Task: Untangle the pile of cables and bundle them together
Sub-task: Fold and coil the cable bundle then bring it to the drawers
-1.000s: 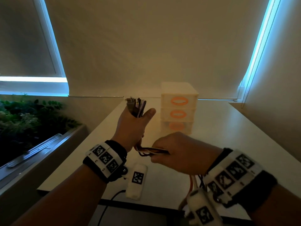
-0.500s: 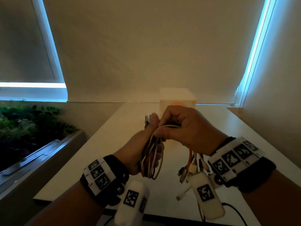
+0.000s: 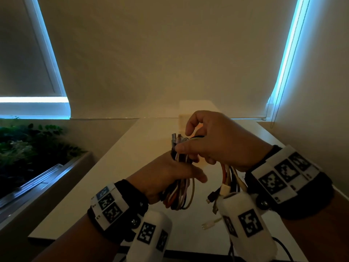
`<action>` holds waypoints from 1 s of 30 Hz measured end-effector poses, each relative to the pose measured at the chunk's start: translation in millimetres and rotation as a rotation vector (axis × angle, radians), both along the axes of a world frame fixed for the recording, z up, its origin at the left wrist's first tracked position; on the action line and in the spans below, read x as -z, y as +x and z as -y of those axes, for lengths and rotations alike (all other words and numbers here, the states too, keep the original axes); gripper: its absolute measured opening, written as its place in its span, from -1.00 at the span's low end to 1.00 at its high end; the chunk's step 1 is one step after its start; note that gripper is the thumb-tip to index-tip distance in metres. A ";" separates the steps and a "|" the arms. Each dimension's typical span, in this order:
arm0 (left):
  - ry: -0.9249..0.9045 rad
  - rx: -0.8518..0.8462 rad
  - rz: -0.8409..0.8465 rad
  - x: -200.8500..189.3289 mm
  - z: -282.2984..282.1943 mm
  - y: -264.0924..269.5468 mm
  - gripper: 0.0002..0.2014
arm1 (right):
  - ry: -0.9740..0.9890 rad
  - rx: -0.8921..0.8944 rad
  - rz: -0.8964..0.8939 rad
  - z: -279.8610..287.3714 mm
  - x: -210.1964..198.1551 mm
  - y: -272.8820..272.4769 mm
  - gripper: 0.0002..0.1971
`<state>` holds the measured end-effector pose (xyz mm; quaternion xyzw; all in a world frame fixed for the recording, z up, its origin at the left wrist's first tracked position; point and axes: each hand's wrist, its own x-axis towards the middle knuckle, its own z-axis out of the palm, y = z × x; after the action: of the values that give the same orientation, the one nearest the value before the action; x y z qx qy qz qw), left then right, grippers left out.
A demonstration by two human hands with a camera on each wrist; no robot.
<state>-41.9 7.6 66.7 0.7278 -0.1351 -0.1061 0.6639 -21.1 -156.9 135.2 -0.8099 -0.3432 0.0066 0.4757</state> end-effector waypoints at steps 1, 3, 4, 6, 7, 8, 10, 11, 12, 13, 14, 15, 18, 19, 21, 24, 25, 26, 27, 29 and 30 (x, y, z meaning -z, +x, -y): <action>0.040 -0.021 0.019 0.3 0.5 1.6 -0.51 | -0.010 0.010 0.001 -0.4 -1.3 0.0 -0.65; 0.060 -0.022 0.032 2.8 1.2 3.7 -0.63 | -0.053 0.032 0.033 -1.3 -3.5 1.9 -0.66; 0.044 -0.010 0.019 5.0 1.8 3.8 -0.69 | -0.102 0.037 0.078 -1.5 -4.7 3.1 -0.67; -0.049 0.027 -0.070 11.2 2.9 3.1 -0.78 | -0.227 0.044 0.182 -1.1 -6.0 6.3 -0.69; -0.103 0.061 -0.128 14.5 3.1 1.4 -0.78 | -0.280 0.048 0.211 -0.6 -6.2 7.5 -0.70; -0.147 0.099 -0.174 18.3 2.8 -0.3 -0.76 | -0.312 0.045 0.216 0.4 -5.4 8.7 -0.69; -0.253 0.205 -0.235 25.7 -0.8 -2.9 -0.76 | -0.310 0.022 0.187 2.7 -1.0 12.2 -0.67; -0.323 0.261 -0.266 29.1 -4.3 -3.1 -0.77 | -0.284 0.015 0.168 3.6 2.0 13.7 -0.65; -0.386 0.316 -0.300 31.7 -7.7 -2.3 -0.77 | -0.249 0.011 0.150 3.8 4.5 15.2 -0.63; -0.431 0.371 -0.332 33.4 -10.0 -1.8 -0.78 | -0.216 0.004 0.131 3.4 6.5 16.5 -0.60; -0.454 0.419 -0.358 34.3 -11.2 -1.0 -0.79 | -0.188 -0.012 0.101 2.3 7.7 17.5 -0.57; -0.462 0.461 -0.369 34.7 -11.4 -0.5 -0.79 | -0.165 -0.036 0.054 1.1 8.4 18.5 -0.56; -0.473 0.515 -0.354 36.5 -12.8 0.2 -0.81 | -0.104 -0.105 -0.107 1.4 9.7 21.4 -0.60; -0.482 0.515 -0.351 37.0 -14.1 -0.3 -0.81 | -0.080 -0.116 -0.134 2.7 10.7 22.1 -0.64; -0.506 0.514 -0.362 38.0 -17.2 -1.3 -0.81 | -0.040 -0.137 -0.164 6.3 15.8 25.5 -0.72; -0.561 0.505 -0.414 39.8 -17.4 -1.2 -0.80 | 0.018 -0.141 -0.177 5.9 26.8 28.1 -0.80; -0.590 0.514 -0.436 39.7 -16.6 -0.9 -0.80 | 0.048 -0.116 -0.153 4.0 30.5 27.4 -0.84; -0.618 0.523 -0.453 39.2 -15.7 -0.3 -0.80 | 0.086 -0.082 -0.126 1.3 34.4 26.5 -0.87; -0.638 0.531 -0.461 38.4 -15.1 0.5 -0.79 | 0.128 -0.048 -0.100 -1.2 38.3 25.3 -0.87; -0.658 0.534 -0.456 36.5 -14.8 2.5 -0.79 | 0.177 0.002 -0.028 -7.0 46.0 21.0 -0.82; -0.664 0.525 -0.450 35.8 -15.0 3.6 -0.79 | 0.172 0.023 0.027 -9.7 49.6 18.7 -0.79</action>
<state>-38.3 22.5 30.9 0.3767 -0.1939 -0.3762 0.8240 -2.4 -147.2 85.5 -0.7700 -0.3394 -0.0395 0.5389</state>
